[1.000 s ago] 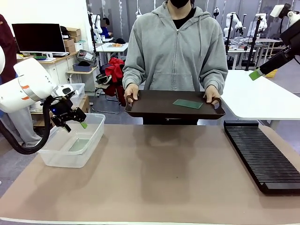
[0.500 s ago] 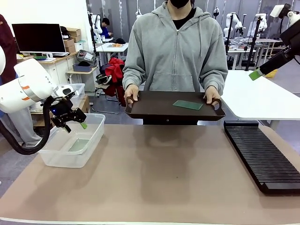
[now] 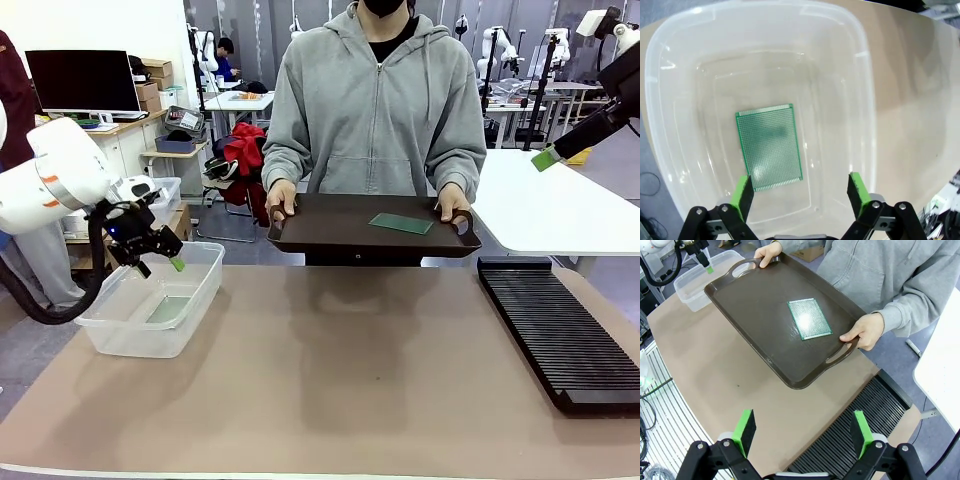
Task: Sort PCBs into racks and boxes based on the side picked up.
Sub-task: Pick up the Blank PCB handed by the Human.
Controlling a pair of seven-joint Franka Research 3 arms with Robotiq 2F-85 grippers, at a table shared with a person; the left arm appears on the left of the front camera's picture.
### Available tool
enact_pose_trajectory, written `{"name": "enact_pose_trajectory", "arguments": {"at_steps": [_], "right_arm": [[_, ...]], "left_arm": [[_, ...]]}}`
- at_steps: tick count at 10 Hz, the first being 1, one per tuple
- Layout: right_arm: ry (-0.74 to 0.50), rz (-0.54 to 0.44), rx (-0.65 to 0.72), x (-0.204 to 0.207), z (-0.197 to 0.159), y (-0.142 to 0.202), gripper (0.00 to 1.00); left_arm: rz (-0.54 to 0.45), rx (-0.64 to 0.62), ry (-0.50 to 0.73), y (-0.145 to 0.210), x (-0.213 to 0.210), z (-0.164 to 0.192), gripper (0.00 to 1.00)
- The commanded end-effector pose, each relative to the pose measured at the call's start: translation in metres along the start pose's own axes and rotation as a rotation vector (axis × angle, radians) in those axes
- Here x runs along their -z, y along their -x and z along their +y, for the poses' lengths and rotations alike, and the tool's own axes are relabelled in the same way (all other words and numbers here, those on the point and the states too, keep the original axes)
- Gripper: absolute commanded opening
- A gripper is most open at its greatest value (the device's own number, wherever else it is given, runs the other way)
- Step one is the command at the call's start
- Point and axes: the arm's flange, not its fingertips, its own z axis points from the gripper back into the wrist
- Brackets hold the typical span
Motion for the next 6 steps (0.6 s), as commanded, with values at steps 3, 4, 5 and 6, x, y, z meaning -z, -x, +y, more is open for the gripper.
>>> {"name": "enact_pose_trajectory", "arguments": {"at_steps": [3, 4, 5, 6], "right_arm": [[-0.001, 0.001, 0.002, 0.001, 0.0, 0.001, 1.0], [-0.001, 0.001, 0.002, 0.001, 0.0, 0.001, 1.0], [-0.001, 0.001, 0.002, 0.001, 0.0, 0.001, 1.0], [-0.001, 0.001, 0.002, 0.001, 0.0, 0.001, 1.0]], "left_arm": [[-0.022, 0.367, 0.067, 0.001, -0.094, -0.026, 1.0], [-0.064, 0.454, 0.07, -0.001, -0.115, -0.033, 1.0], [-0.117, 0.568, 0.088, -0.002, -0.132, -0.04, 1.0], [-0.187, 0.664, 0.086, -0.001, -0.148, -0.052, 1.0]]}}
